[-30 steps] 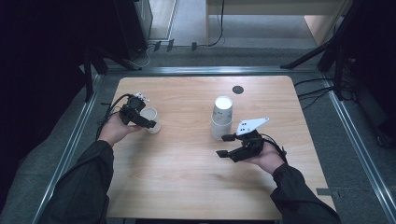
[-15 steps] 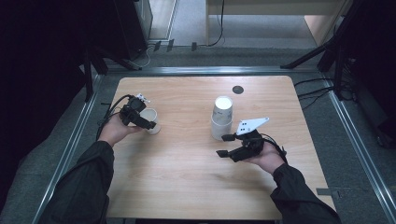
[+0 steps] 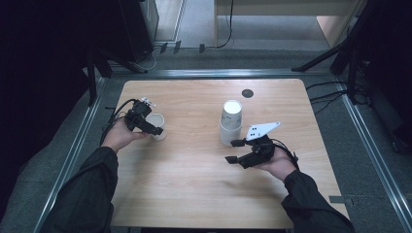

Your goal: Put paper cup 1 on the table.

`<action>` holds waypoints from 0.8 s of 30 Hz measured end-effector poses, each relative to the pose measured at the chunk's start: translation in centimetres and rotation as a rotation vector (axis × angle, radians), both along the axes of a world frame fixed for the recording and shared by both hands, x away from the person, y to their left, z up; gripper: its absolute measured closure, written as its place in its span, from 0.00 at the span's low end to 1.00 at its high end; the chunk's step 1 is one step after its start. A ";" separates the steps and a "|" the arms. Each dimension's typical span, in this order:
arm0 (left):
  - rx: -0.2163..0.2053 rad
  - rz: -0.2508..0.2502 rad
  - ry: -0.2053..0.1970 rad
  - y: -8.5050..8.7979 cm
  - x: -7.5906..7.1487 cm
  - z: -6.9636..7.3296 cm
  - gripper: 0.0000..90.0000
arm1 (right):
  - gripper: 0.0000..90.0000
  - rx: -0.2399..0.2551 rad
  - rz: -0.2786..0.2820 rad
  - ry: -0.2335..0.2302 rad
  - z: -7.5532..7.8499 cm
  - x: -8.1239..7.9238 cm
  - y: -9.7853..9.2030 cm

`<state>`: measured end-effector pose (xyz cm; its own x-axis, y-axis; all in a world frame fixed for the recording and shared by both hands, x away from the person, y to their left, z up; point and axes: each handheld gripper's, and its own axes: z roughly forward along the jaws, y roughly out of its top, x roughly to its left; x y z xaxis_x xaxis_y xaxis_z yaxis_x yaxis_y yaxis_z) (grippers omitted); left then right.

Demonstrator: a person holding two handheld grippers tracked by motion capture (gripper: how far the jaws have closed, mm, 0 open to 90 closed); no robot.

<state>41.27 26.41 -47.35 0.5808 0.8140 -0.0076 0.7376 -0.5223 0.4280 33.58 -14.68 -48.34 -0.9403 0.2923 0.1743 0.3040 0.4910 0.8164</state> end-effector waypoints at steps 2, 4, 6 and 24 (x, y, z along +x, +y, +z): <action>-0.004 -0.005 -0.001 0.0 0.0 0.1 0.12 | 0.37 0.000 0.001 0.000 0.0 0.0 0.0; -0.021 -0.007 0.005 0.1 -0.1 0.2 0.12 | 0.37 0.001 0.000 0.002 0.0 0.0 0.0; -0.026 -0.011 0.008 0.1 -0.1 0.2 0.11 | 0.38 0.003 -0.001 0.000 0.0 0.0 0.0; -0.153 0.000 -0.045 1.4 -1.3 2.6 0.03 | 0.37 0.008 -0.007 0.010 0.1 0.1 -0.2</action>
<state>39.99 27.79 -44.78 0.5834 0.8053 -0.1058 0.7159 -0.4484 0.5352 33.67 -14.84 -48.20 -0.9364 0.2975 0.1861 0.3157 0.4822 0.8172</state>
